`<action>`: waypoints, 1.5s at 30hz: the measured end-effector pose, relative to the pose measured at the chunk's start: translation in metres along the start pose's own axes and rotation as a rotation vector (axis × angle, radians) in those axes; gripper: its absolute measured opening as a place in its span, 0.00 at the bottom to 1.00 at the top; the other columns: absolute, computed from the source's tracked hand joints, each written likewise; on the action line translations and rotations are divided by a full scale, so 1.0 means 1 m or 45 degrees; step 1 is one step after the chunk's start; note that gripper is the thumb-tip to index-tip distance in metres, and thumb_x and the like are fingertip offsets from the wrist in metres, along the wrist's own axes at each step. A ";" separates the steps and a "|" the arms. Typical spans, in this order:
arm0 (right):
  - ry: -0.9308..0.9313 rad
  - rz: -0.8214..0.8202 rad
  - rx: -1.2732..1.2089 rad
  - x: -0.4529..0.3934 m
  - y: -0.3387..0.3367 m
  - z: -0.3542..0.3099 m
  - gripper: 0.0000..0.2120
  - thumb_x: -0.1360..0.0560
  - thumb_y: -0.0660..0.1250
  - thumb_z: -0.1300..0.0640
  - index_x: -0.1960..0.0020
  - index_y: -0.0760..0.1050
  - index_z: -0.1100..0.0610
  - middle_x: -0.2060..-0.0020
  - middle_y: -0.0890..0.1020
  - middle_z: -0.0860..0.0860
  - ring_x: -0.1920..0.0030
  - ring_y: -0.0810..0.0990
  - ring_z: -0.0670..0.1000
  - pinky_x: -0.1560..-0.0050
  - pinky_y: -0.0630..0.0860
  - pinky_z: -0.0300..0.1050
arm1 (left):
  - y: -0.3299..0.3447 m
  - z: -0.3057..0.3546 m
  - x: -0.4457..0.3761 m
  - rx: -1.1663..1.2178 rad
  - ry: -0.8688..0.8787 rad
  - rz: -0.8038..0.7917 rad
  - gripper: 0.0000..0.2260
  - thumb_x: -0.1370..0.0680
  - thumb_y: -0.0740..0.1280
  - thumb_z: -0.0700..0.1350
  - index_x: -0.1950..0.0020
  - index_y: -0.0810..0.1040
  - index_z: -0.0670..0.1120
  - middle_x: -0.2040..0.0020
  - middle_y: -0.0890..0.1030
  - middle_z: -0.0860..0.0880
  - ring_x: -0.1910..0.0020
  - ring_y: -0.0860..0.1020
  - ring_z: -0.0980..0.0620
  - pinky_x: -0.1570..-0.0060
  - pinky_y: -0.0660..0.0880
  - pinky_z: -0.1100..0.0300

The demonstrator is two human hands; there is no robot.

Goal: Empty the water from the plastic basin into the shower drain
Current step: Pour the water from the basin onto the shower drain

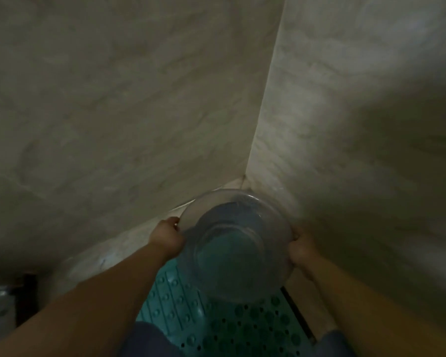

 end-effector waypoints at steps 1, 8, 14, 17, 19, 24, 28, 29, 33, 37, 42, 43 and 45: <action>0.024 -0.003 0.002 -0.008 0.005 0.007 0.22 0.27 0.66 0.60 0.33 0.75 0.53 0.37 0.80 0.56 0.40 0.79 0.60 0.37 0.76 0.58 | 0.007 -0.003 -0.006 -0.018 -0.003 -0.010 0.21 0.26 0.67 0.41 0.32 0.74 0.42 0.40 0.80 0.40 0.43 0.79 0.40 0.43 0.76 0.54; 0.163 -0.020 -0.026 -0.044 0.017 0.030 0.19 0.21 0.60 0.62 0.32 0.73 0.60 0.36 0.78 0.60 0.38 0.78 0.63 0.36 0.75 0.60 | 0.033 -0.005 -0.037 -0.148 -0.034 -0.079 0.24 0.23 0.62 0.43 0.27 0.68 0.42 0.30 0.74 0.40 0.34 0.74 0.41 0.36 0.71 0.57; 0.228 -0.016 0.010 -0.058 0.015 0.038 0.21 0.21 0.61 0.60 0.29 0.69 0.60 0.33 0.75 0.60 0.36 0.76 0.64 0.36 0.75 0.61 | 0.047 0.003 -0.047 -0.238 -0.015 -0.108 0.21 0.22 0.62 0.49 0.32 0.73 0.41 0.34 0.76 0.39 0.37 0.76 0.41 0.41 0.72 0.57; 0.274 -0.015 0.057 -0.064 0.016 0.042 0.19 0.20 0.60 0.61 0.30 0.70 0.62 0.34 0.75 0.61 0.37 0.76 0.64 0.36 0.75 0.60 | 0.052 0.003 -0.053 -0.248 -0.014 -0.127 0.18 0.22 0.62 0.47 0.35 0.75 0.41 0.36 0.78 0.39 0.39 0.77 0.41 0.46 0.72 0.59; 0.302 -0.004 0.057 -0.067 0.016 0.044 0.18 0.20 0.59 0.63 0.31 0.71 0.63 0.35 0.76 0.62 0.38 0.77 0.64 0.36 0.75 0.60 | 0.055 0.003 -0.055 -0.251 -0.017 -0.135 0.16 0.22 0.61 0.45 0.37 0.77 0.40 0.37 0.78 0.39 0.40 0.77 0.41 0.49 0.70 0.59; 0.314 0.025 0.077 -0.072 0.015 0.047 0.17 0.20 0.58 0.63 0.33 0.71 0.65 0.37 0.76 0.63 0.39 0.77 0.64 0.36 0.75 0.60 | 0.057 0.002 -0.058 -0.238 -0.017 -0.138 0.15 0.22 0.62 0.44 0.40 0.78 0.39 0.40 0.79 0.38 0.42 0.78 0.40 0.46 0.74 0.56; 0.293 -0.026 0.074 -0.073 0.017 0.045 0.17 0.21 0.61 0.62 0.33 0.73 0.65 0.37 0.77 0.61 0.40 0.78 0.62 0.35 0.75 0.58 | 0.059 -0.002 -0.060 -0.244 -0.013 -0.141 0.14 0.23 0.63 0.43 0.40 0.78 0.38 0.40 0.80 0.38 0.42 0.78 0.40 0.43 0.75 0.52; 0.286 -0.022 0.079 -0.074 0.016 0.045 0.17 0.21 0.62 0.62 0.34 0.73 0.65 0.37 0.77 0.61 0.40 0.78 0.62 0.35 0.75 0.57 | 0.058 -0.002 -0.061 -0.242 -0.008 -0.136 0.14 0.23 0.63 0.42 0.40 0.78 0.38 0.40 0.80 0.38 0.42 0.78 0.40 0.43 0.75 0.52; 0.262 0.004 0.089 -0.076 0.015 0.044 0.17 0.22 0.62 0.61 0.34 0.74 0.65 0.36 0.77 0.62 0.39 0.78 0.63 0.35 0.75 0.58 | 0.057 -0.001 -0.062 -0.233 0.007 -0.126 0.14 0.23 0.63 0.41 0.40 0.79 0.37 0.41 0.80 0.37 0.42 0.78 0.40 0.42 0.75 0.52; 0.268 -0.010 0.097 -0.077 0.016 0.044 0.16 0.23 0.64 0.64 0.36 0.75 0.66 0.38 0.78 0.63 0.40 0.79 0.62 0.37 0.76 0.58 | 0.058 -0.001 -0.063 -0.177 0.003 -0.111 0.14 0.24 0.64 0.41 0.42 0.80 0.37 0.41 0.81 0.37 0.42 0.78 0.40 0.44 0.75 0.53; 0.274 -0.008 0.115 -0.077 0.015 0.044 0.16 0.22 0.63 0.63 0.36 0.75 0.67 0.38 0.78 0.64 0.40 0.79 0.63 0.37 0.76 0.60 | 0.056 0.002 -0.064 -0.161 0.014 -0.087 0.13 0.25 0.64 0.42 0.44 0.81 0.38 0.43 0.81 0.38 0.43 0.78 0.40 0.46 0.74 0.55; 0.273 -0.004 0.120 -0.077 0.015 0.044 0.16 0.22 0.63 0.63 0.36 0.75 0.68 0.38 0.78 0.63 0.40 0.79 0.63 0.37 0.76 0.59 | 0.055 0.003 -0.064 -0.162 0.020 -0.082 0.13 0.24 0.64 0.41 0.44 0.81 0.37 0.43 0.81 0.38 0.43 0.78 0.40 0.46 0.74 0.55; 0.274 0.003 0.127 -0.077 0.013 0.043 0.17 0.23 0.63 0.63 0.36 0.75 0.68 0.39 0.79 0.63 0.42 0.79 0.63 0.38 0.77 0.58 | 0.055 0.005 -0.065 -0.156 0.034 -0.070 0.13 0.24 0.63 0.41 0.45 0.81 0.37 0.43 0.81 0.37 0.44 0.78 0.40 0.47 0.73 0.55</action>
Point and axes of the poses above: each hand's wrist, its own x-axis away from the middle knuckle, its own y-axis out of the palm, z = x × y, the point moved 6 cm from there along -x, towards the middle knuckle
